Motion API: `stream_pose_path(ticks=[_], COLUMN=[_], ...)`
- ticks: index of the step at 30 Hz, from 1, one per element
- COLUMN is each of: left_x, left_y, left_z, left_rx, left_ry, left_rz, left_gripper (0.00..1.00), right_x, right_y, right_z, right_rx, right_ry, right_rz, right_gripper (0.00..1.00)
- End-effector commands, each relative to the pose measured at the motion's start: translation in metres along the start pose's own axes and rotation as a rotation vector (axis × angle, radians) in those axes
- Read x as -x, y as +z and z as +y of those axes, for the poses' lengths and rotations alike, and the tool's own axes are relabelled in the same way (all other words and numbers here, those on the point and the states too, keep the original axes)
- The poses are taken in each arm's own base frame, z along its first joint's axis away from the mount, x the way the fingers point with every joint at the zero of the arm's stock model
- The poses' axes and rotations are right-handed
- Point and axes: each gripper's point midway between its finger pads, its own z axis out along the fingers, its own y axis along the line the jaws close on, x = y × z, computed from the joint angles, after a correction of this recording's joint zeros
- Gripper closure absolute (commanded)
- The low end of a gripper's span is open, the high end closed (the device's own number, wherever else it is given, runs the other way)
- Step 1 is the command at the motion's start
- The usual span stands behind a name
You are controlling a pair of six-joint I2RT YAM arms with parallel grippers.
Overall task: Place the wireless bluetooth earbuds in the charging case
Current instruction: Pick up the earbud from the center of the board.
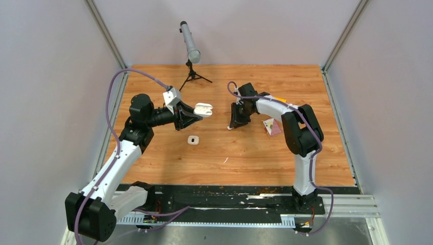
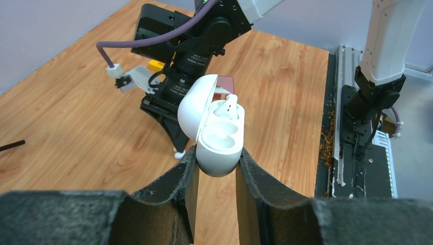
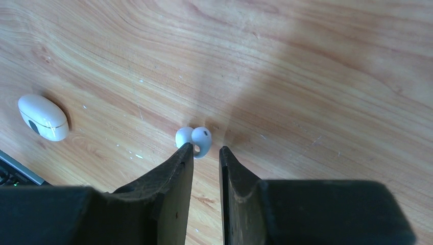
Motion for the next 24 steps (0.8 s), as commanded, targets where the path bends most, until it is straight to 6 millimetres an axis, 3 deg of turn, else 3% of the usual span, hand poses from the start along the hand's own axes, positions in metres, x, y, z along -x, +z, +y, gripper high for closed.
stream_pose_path(ticks=[1,8,18,22,24], left_x=[0.012,0.011,0.013,0.014,0.015], left_y=[-0.002,-0.001,-0.001,0.0,0.0], left_z=[0.001,0.002,0.003,0.003,0.002], left_rx=[0.008,0.009,0.007,0.004,0.004], left_ry=[0.037,0.034,0.038,0.038,0.04], left_rz=[-0.029,-0.026,-0.028,-0.035,-0.037], left_gripper=[1.0,1.0,1.0,1.0,1.0], right_x=[0.026,0.032,0.038,0.032,0.031], right_y=[-0.002,0.004,-0.026,-0.035,-0.041], right_z=[0.015,0.02,0.019,0.046,0.051], right_rx=[0.023,0.031,-0.023,0.206,0.247], right_ry=[-0.04,-0.065,-0.123,-0.361,-0.534], right_rz=[-0.073,-0.08,-0.134,-0.127,-0.138], right_gripper=[0.74,0.75,0.76,0.74,0.73])
